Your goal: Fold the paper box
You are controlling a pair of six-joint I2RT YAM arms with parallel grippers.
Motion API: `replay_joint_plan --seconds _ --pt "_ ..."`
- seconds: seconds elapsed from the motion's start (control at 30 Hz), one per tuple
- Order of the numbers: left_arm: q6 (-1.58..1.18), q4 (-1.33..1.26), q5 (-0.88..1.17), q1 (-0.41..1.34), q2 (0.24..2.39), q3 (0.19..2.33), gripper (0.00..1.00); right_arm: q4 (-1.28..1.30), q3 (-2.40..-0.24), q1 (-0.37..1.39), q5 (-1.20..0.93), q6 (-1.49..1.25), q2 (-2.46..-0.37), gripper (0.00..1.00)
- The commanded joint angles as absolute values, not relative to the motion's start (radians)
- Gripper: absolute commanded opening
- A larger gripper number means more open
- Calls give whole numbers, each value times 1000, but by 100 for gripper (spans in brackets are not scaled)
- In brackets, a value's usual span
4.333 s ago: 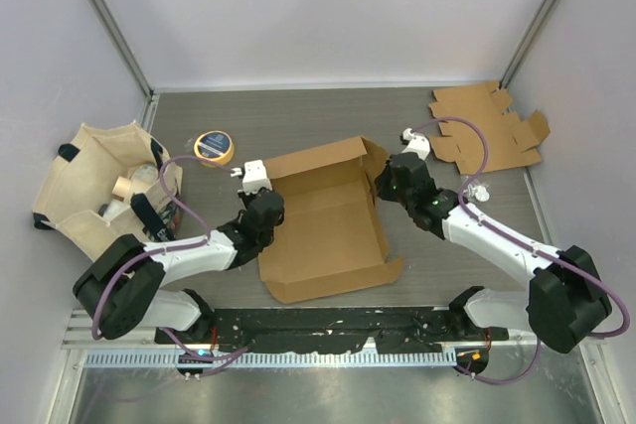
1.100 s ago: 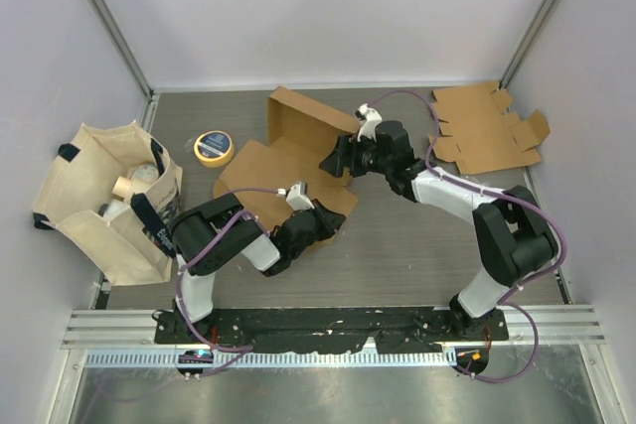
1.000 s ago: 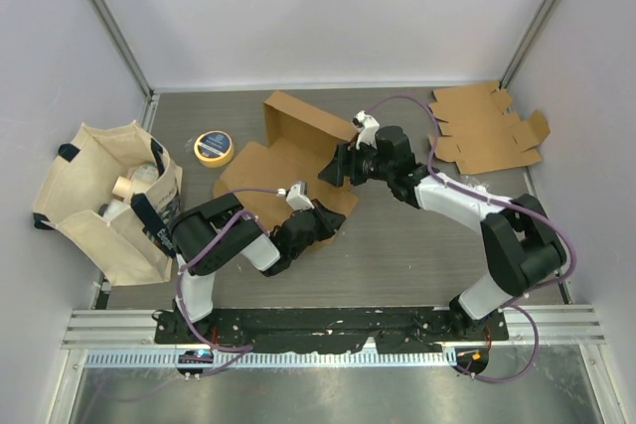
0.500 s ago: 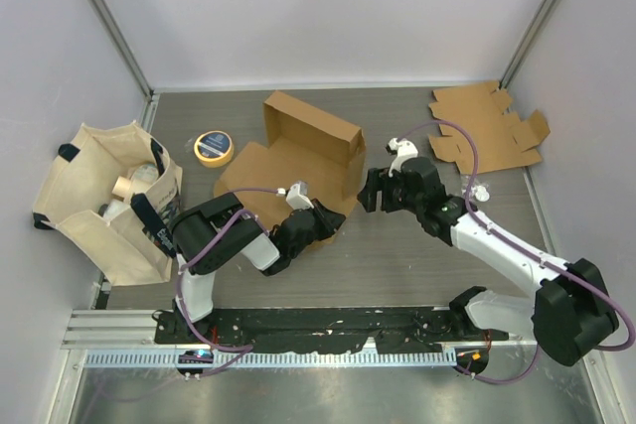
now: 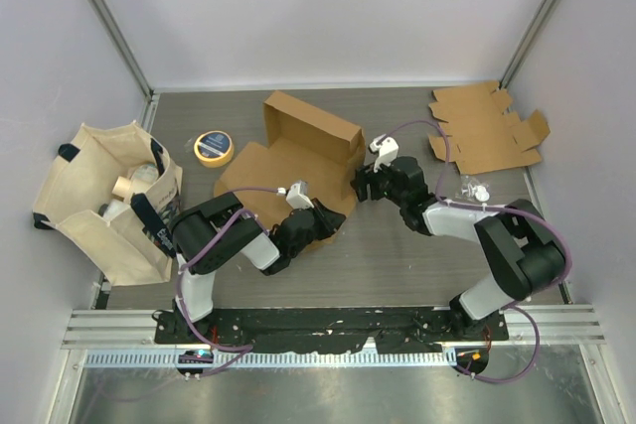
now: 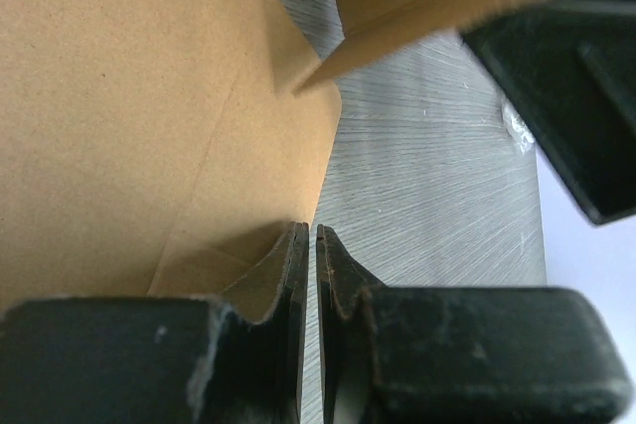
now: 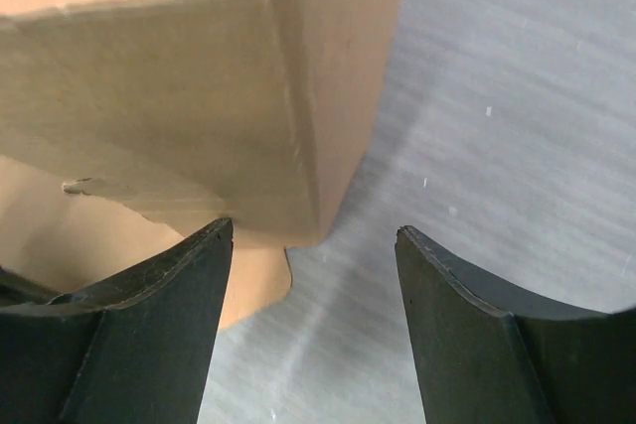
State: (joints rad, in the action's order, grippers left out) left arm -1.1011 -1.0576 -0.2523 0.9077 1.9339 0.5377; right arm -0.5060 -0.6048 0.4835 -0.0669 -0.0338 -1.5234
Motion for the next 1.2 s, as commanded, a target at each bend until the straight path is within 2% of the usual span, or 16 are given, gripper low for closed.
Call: replay_joint_plan --seconds 0.0,0.13,0.37,0.53,0.73,0.9,1.0,1.03,1.1,1.13,1.17 --pt "-1088 -1003 -247 905 1956 525 11 -745 -681 489 -49 22 -1543 72" --pt "-1081 -1003 -250 907 1954 522 11 -816 -713 531 -31 2 -1601 72" --pt "-1089 -1008 -245 905 1957 520 11 -920 -735 643 276 18 -1683 66" --pt "-1089 -1008 -248 905 1956 520 12 -962 -796 722 608 55 -1781 65" --pt "-1088 -1011 -262 907 1947 511 11 -994 -862 739 779 9 -1877 49" --pt "-1069 -1011 -268 907 1945 509 11 -1008 -908 749 821 3 -1934 49" --pt "-1063 -1015 -273 907 1944 505 11 -1032 -922 756 824 11 -1965 35" --pt "-1062 -1020 -278 905 1941 502 11 -1070 -919 756 816 17 -1968 26" --pt "-1057 -1034 -282 905 1931 486 11 -1095 -914 756 796 57 -1979 16" --pt "-1052 -1040 -290 905 1909 477 12 -1132 -905 756 782 75 -1976 6" --pt "-1045 -1069 -294 907 1890 463 14 -1153 -893 755 758 98 -1971 1"
